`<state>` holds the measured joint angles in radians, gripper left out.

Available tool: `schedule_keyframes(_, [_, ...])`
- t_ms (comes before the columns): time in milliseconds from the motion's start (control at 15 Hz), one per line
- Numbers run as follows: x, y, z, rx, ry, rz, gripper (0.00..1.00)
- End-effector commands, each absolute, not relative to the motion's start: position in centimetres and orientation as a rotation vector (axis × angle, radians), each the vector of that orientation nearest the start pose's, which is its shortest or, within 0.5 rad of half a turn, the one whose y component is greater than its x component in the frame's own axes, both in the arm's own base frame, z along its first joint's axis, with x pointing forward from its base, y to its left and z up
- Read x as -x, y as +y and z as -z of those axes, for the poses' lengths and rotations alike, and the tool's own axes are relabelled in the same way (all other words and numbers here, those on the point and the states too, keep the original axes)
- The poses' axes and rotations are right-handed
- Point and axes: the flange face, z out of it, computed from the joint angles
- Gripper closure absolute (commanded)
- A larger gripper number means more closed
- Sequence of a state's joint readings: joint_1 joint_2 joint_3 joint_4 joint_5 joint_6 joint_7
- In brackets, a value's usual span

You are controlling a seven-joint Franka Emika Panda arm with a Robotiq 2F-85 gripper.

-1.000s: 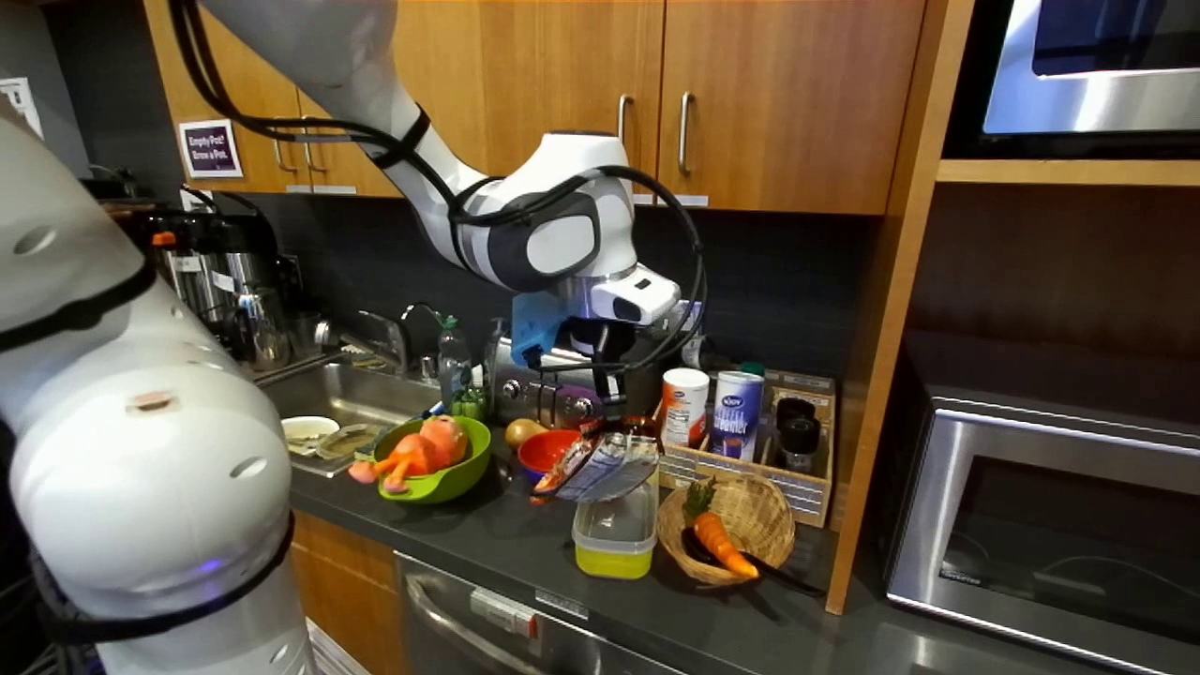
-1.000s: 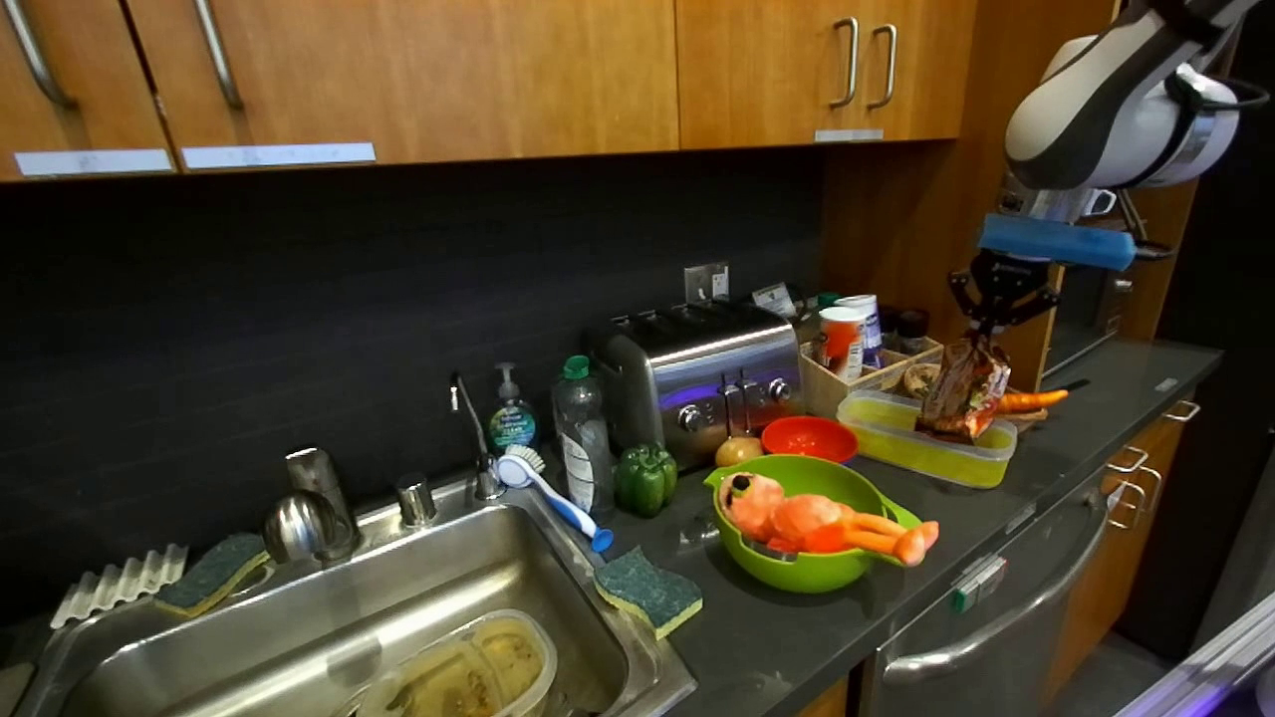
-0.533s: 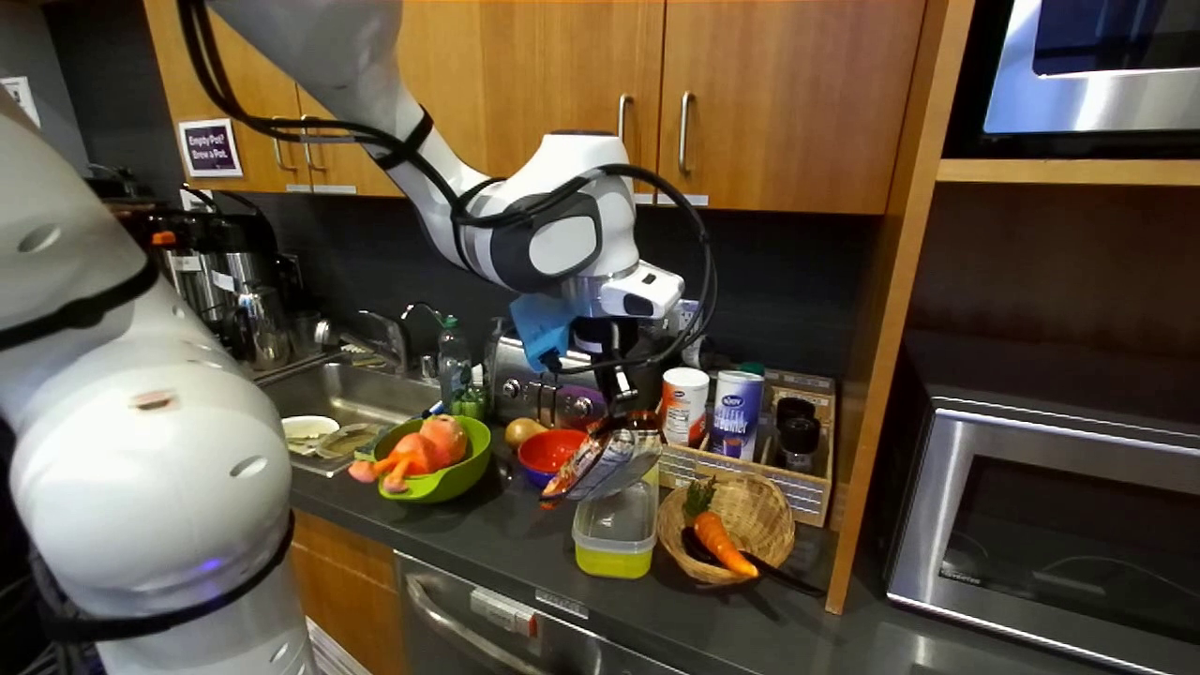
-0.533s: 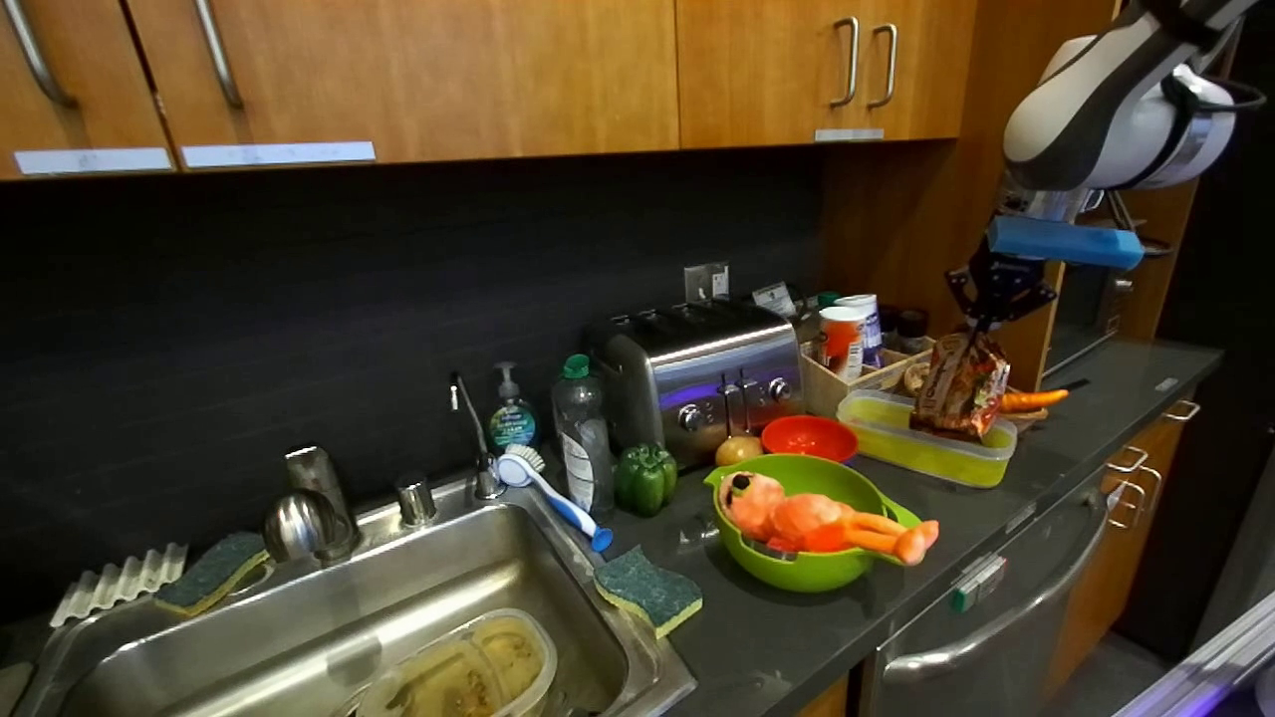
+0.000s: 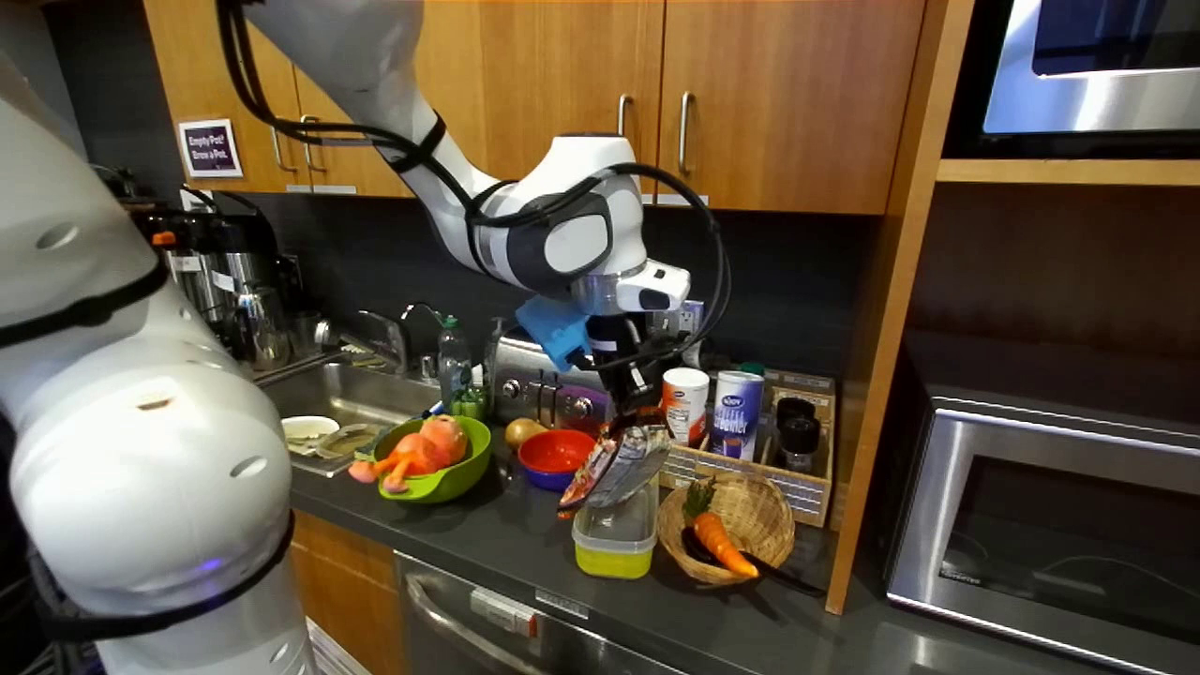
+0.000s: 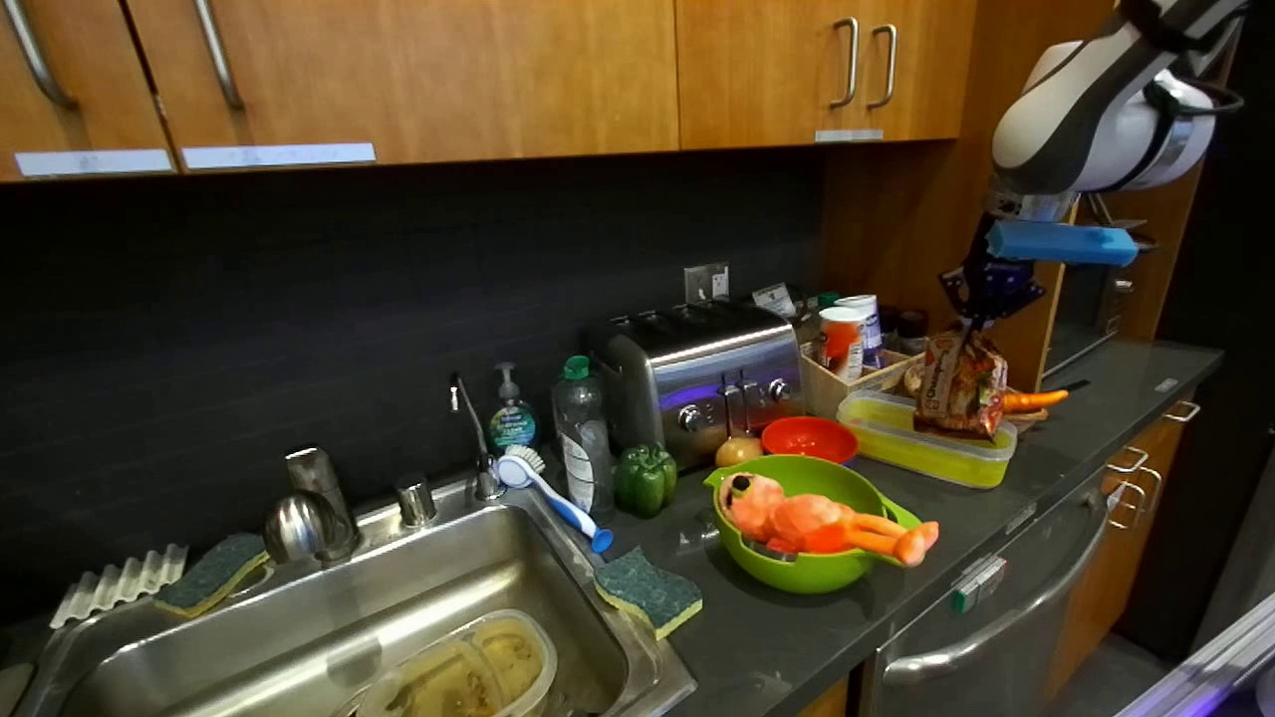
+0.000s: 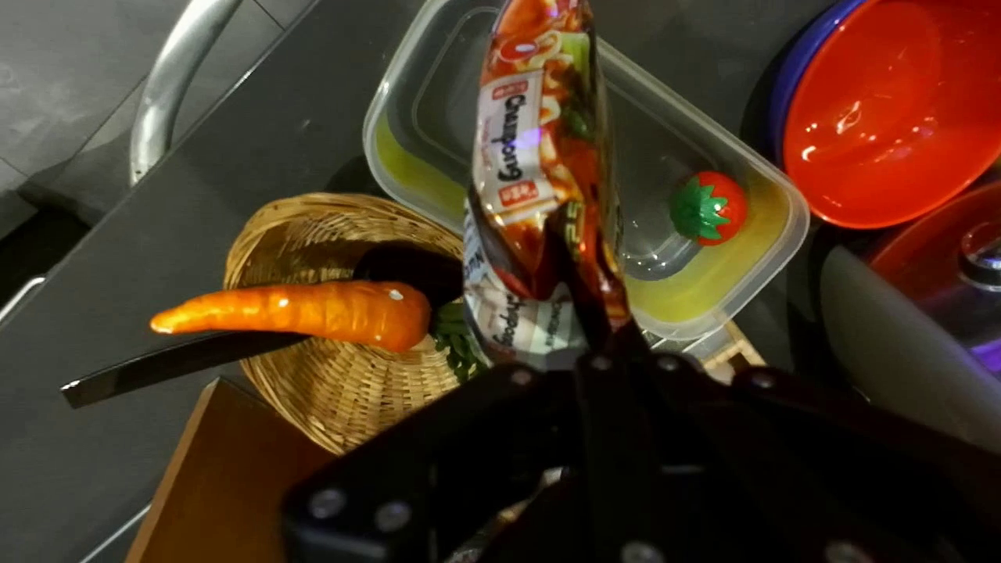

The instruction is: Put the packet in the yellow bowl

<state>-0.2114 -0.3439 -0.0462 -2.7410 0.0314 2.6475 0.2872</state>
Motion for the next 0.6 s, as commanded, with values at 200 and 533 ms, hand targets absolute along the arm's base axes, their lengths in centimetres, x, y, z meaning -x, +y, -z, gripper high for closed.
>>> schedule_keyframes(200, [-41.5, -11.1, -32.5, 3.134, 0.564, 0.298, 1.00])
schedule_keyframes(533, [-42.9, -10.8, -31.7, 3.215, 0.377, 0.266, 1.00])
